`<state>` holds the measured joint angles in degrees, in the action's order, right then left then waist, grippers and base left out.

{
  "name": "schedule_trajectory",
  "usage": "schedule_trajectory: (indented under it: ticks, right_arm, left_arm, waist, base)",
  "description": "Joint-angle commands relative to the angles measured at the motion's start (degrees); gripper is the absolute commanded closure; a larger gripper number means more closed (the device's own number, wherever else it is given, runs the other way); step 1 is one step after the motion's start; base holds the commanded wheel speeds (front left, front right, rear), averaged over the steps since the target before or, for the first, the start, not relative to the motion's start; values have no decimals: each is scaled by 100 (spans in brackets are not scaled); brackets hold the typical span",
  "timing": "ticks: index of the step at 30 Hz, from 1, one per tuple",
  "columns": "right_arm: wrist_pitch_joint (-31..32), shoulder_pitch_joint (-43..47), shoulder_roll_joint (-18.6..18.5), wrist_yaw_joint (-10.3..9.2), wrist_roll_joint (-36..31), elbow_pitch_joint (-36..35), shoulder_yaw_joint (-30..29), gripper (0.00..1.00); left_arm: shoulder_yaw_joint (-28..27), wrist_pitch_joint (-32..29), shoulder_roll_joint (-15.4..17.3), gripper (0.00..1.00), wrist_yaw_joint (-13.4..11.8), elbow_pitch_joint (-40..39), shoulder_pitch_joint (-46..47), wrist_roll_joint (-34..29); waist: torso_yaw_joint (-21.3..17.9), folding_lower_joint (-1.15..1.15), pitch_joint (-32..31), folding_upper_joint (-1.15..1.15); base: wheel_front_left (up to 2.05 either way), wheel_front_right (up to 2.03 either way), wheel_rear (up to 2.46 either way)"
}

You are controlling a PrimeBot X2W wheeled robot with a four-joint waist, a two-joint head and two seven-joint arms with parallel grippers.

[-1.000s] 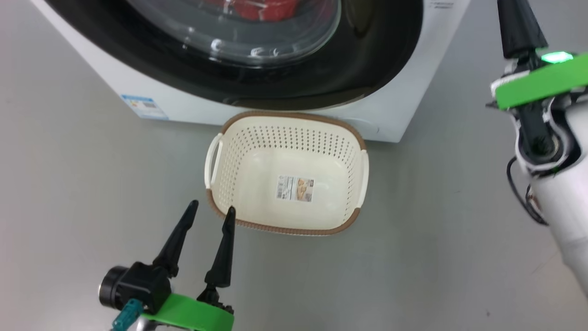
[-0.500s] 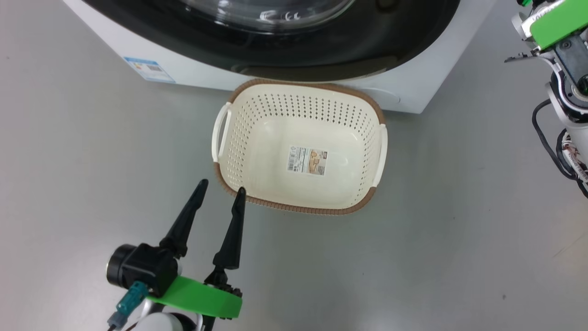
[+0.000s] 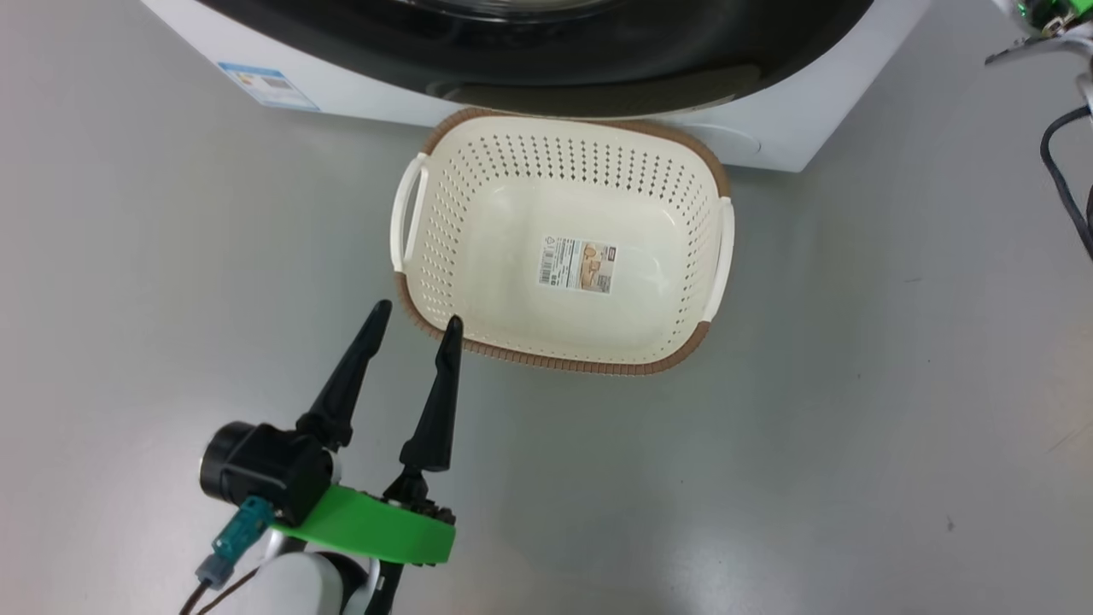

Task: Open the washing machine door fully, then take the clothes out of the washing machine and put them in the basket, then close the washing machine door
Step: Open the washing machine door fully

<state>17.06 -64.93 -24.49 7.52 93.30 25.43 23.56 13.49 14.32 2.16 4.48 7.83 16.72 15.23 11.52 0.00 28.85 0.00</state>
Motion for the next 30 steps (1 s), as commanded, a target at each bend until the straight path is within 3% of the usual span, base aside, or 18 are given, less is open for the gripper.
schedule_trajectory:
  ticks: [1, 9, 30]
  right_arm:
    - [136, -62, 93, -3, 1, -80, 58, 100]
    - [574, -47, 194, -3, 80, -88, 46, 100]
    - [1079, 1170, 415, -3, -21, -733, 126, 100]
  left_arm:
    - [-140, 68, 72, 0, -56, -150, 61, 40]
    - [-104, 68, 72, 0, -91, -115, 111, 100]
    - [-265, 68, 72, 0, -43, -36, -323, -19]
  waist:
    - [4, 0, 72, 0]
    - [-4, 0, 37, 0]
    - [-178, 0, -760, 0]
  base:
    - [0, 0, 0]
    - [0, 0, 0]
    - [0, 0, 0]
